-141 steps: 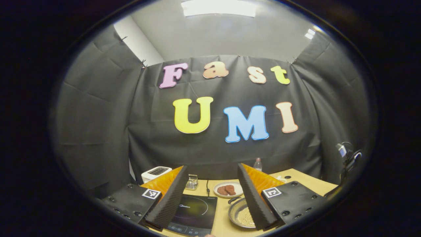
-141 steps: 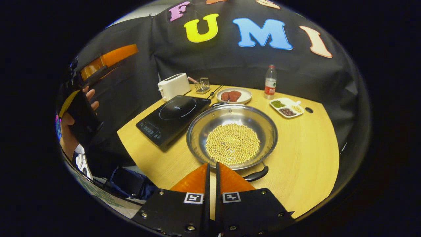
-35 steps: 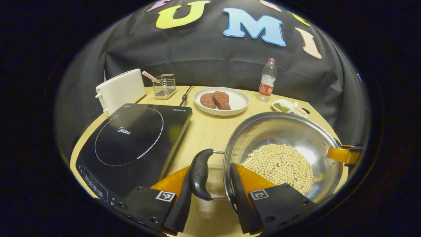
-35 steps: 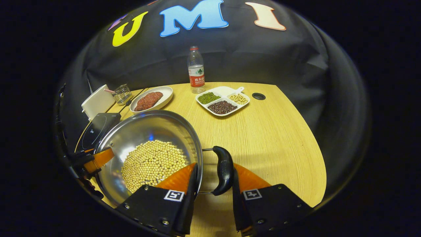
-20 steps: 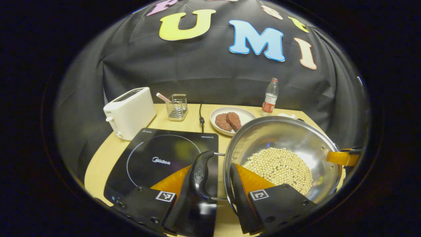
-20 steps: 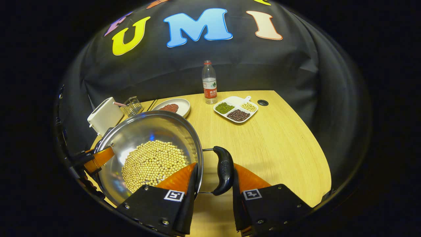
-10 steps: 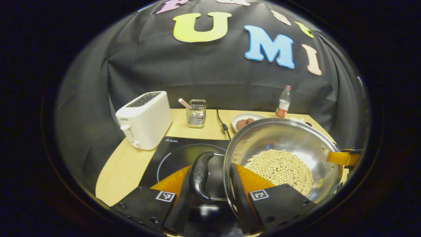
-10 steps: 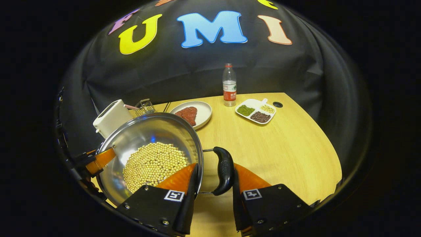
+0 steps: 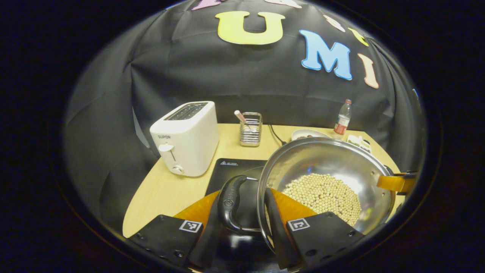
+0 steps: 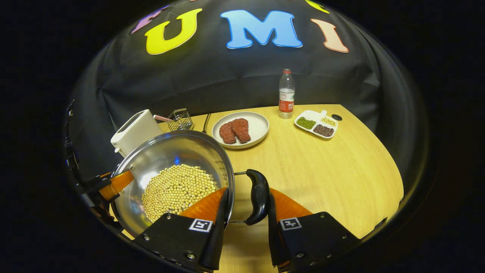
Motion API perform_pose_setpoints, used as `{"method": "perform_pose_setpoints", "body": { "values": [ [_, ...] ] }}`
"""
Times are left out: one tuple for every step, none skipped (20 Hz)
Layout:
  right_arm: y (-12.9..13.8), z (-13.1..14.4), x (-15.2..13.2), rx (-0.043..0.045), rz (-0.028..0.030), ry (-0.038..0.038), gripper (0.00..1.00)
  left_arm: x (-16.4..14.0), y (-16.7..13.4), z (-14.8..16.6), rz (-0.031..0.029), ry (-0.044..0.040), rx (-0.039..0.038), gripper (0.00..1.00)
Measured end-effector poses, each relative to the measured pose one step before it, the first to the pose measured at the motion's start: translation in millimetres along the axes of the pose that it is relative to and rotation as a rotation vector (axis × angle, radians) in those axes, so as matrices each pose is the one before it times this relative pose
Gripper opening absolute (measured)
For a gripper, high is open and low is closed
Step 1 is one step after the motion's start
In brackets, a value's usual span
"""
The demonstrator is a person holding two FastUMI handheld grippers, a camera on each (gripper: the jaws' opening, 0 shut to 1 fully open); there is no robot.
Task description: First push the handle of the pot to place it horizontally, then grasp the pot with both hands and set it on the induction cooktop.
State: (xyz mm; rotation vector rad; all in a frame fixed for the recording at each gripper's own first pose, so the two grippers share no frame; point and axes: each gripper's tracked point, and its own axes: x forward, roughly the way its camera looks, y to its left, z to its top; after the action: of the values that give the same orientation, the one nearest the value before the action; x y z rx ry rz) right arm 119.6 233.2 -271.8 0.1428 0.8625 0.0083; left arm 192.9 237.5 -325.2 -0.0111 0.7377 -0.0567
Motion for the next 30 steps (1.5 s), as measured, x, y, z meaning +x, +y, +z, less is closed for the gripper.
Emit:
{"method": "perform_pose_setpoints", "body": {
  "values": [
    [9.03,1.70,3.15,-0.00164,0.00342,-0.00241,0.50,3.74,9.52,-0.53,0.00291,0.00332,-0.00663,0.68],
    [8.28,0.27,2.95,-0.00173,0.00341,-0.00194,0.50,2.85,7.82,-1.94,0.00241,0.00082,-0.00539,0.68],
    [7.99,0.52,3.98,-0.00564,0.00280,0.00073,0.50,2.21,8.84,0.69,0.00227,0.00123,-0.00191,0.68],
    [6.60,0.96,3.24,-0.00524,0.00193,0.00171,0.50,0.99,7.96,-0.02,0.00279,0.00031,0.00222,0.68],
    [6.47,0.80,4.18,-0.00177,0.00248,0.00228,0.50,2.91,7.56,0.18,0.00324,0.00159,0.00245,0.68],
    [5.93,0.92,3.21,0.00129,0.00303,0.00082,0.50,3.12,6.00,1.36,0.00265,0.00089,0.00029,0.68],
    [5.57,1.03,3.72,0.00201,0.00339,0.00311,0.50,5.51,4.37,0.23,0.00096,0.00135,-0.00016,0.68],
    [5.30,0.67,3.20,-0.00443,0.00027,0.00356,0.50,4.78,4.37,0.66,0.00050,0.00069,0.00056,0.68],
    [3.93,1.21,3.38,-0.00743,-0.00073,-0.00358,0.50,0.68,3.29,-1.43,0.00180,0.00216,0.00309,0.68],
    [4.52,3.19,4.19,0.00378,0.00275,-0.01019,0.50,3.88,4.61,0.95,0.00266,0.00098,-0.00011,0.68],
    [4.51,1.18,1.13,0.00539,0.00342,-0.00410,0.50,8.10,5.59,0.13,0.00330,-0.00050,-0.00694,0.68],
    [2.46,-1.36,3.12,-0.00878,0.00067,-0.00191,0.50,4.58,3.41,-0.12,0.00467,0.00268,-0.00560,0.68],
    [1.48,-0.90,3.25,-0.01093,-0.00040,0.00110,0.50,0.86,2.49,-2.26,0.00463,0.00239,0.00039,0.72],
    [0.20,-2.31,2.45,-0.00002,0.00042,0.00358,0.50,1.67,0.73,-3.18,0.00266,0.00514,-0.00179,0.68],
    [-0.72,-1.68,3.37,0.00429,0.00073,0.00184,0.50,-1.67,-0.49,-0.04,-0.00138,-0.00420,-0.00981,0.68],
    [-0.63,1.35,-0.57,0.00435,0.00300,-0.00480,0.50,0.13,-0.88,0.34,-0.00034,-0.00614,-0.01028,0.64],
    [-0.23,1.47,0.52,0.01088,0.00473,-0.00250,0.50,1.36,0.53,-0.69,0.00129,-0.00501,-0.00385,0.64],
    [-0.17,-0.87,-0.22,-0.00172,0.00923,-0.00151,0.51,-0.44,0.17,-0.17,0.00557,-0.00774,-0.00066,0.65],
    [2.10,0.95,-0.73,-0.00719,0.02338,-0.00196,0.53,-1.38,0.18,0.16,0.00651,-0.00811,-0.00033,0.67],
    [0.58,2.19,-4.26,-0.01350,0.01839,-0.01220,0.53,-1.53,0.72,7.04,0.01349,-0.03126,0.01082,0.75],
    [-1.17,7.63,-3.92,-0.00768,0.00306,-0.03113,0.67,-6.91,2.94,7.17,0.02735,-0.04323,0.01566,0.76],
    [-6.26,8.40,-8.65,-0.00202,-0.01245,-0.03527,0.94,-4.75,6.29,10.13,0.03547,-0.03394,0.01226,0.88],
    [-6.19,9.68,-7.56,0.00378,-0.00554,-0.02979,0.98,-6.71,1.66,9.68,0.03350,-0.03292,0.00487,1.00],
    [-8.67,8.66,-8.41,0.00067,-0.00592,-0.02894,0.96,-11.24,-0.67,11.68,0.02496,-0.03596,0.00110,1.00],
    [-11.25,10.60,-8.13,-0.00123,-0.00820,-0.03292,0.96,-11.95,-3.27,16.58,0.00961,-0.04910,-0.00218,1.00],
    [-12.03,10.82,-9.74,-0.00122,-0.00618,-0.03502,0.96,-15.79,-4.38,17.13,0.01219,-0.04805,-0.00210,1.00],
    [-12.78,11.14,-10.21,-0.00306,-0.00325,-0.03630,0.96,-14.07,-7.96,18.62,0.00246,-0.04898,-0.00551,0.96],
    [-12.41,9.53,-10.85,-0.00314,0.00120,-0.03449,0.96,-14.44,-12.55,16.84,-0.00834,-0.04255,-0.00456,0.96],
    [-13.15,8.55,-11.67,-0.00354,-0.00032,-0.02743,0.96,-13.22,-13.85,13.20,-0.00927,-0.02713,-0.00179,1.00],
    [-14.39,7.15,-11.26,-0.00748,0.00000,-0.02465,0.96,-12.74,-11.81,10.74,-0.00267,-0.02223,-0.00212,0.96]
  ]
}}
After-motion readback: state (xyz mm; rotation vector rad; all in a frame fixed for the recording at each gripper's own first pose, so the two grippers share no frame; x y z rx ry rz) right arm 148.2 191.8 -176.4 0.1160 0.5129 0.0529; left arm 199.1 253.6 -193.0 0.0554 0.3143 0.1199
